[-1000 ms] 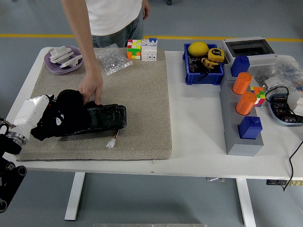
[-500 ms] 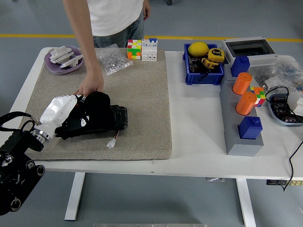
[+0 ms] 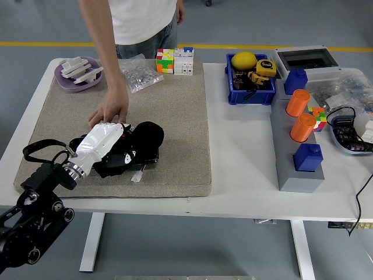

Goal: Pick the rag up,wipe the panel,place it on the desk

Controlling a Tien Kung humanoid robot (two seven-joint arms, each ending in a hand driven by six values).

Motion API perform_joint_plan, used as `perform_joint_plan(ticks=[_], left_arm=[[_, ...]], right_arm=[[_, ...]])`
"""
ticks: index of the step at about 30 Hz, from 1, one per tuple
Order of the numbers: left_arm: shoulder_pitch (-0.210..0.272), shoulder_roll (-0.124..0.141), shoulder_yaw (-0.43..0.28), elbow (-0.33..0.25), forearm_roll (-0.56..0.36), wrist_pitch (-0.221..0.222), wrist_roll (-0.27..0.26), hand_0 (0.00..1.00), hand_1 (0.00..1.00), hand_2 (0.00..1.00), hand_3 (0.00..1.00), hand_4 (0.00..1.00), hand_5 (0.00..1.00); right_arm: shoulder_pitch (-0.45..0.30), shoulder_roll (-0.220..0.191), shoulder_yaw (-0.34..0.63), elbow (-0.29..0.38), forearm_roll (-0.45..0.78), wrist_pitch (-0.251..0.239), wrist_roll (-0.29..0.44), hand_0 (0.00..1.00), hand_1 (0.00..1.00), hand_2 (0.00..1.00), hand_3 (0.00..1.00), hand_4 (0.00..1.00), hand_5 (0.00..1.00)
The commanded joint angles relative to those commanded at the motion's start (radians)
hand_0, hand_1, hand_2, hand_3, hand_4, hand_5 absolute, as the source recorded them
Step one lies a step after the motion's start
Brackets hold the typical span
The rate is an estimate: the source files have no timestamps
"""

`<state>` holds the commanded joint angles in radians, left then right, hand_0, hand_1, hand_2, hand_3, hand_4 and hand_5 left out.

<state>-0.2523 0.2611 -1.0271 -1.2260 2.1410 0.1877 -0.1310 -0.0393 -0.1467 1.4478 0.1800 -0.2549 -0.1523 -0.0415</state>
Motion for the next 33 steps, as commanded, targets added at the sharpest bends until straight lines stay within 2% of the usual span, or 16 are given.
perform_joint_plan(ticks=[8, 16, 24, 33], left_arm=[[-0.009, -0.006, 0.045, -0.037, -0.005, 0.0, 0.008, 0.297, 0.23, 0.465, 0.463, 0.464, 0.002], [-0.001, -0.01, 0.033, -0.008, -0.007, 0.0, 0.009, 0.298, 0.23, 0.465, 0.463, 0.468, 0.002], [0.022, -0.003, -0.02, 0.011, 0.002, 0.002, 0.007, 0.299, 0.231, 0.465, 0.463, 0.469, 0.002], [0.047, 0.014, -0.13, 0.052, 0.011, 0.002, 0.0, 0.3, 0.231, 0.466, 0.464, 0.472, 0.002]], right_arm=[[0.0, 0.001, -0.002, 0.0, 0.0, 0.001, 0.0, 0.757, 0.661, 0.67, 0.612, 0.998, 0.478], [0.001, 0.001, 0.008, 0.0, -0.011, 0.001, 0.0, 0.757, 0.661, 0.67, 0.611, 0.998, 0.478], [-0.003, 0.0, 0.005, 0.0, -0.007, 0.0, -0.001, 0.757, 0.661, 0.67, 0.611, 0.998, 0.478], [-0.003, 0.0, -0.001, 0.0, 0.002, 0.001, 0.0, 0.758, 0.662, 0.67, 0.611, 0.998, 0.479]])
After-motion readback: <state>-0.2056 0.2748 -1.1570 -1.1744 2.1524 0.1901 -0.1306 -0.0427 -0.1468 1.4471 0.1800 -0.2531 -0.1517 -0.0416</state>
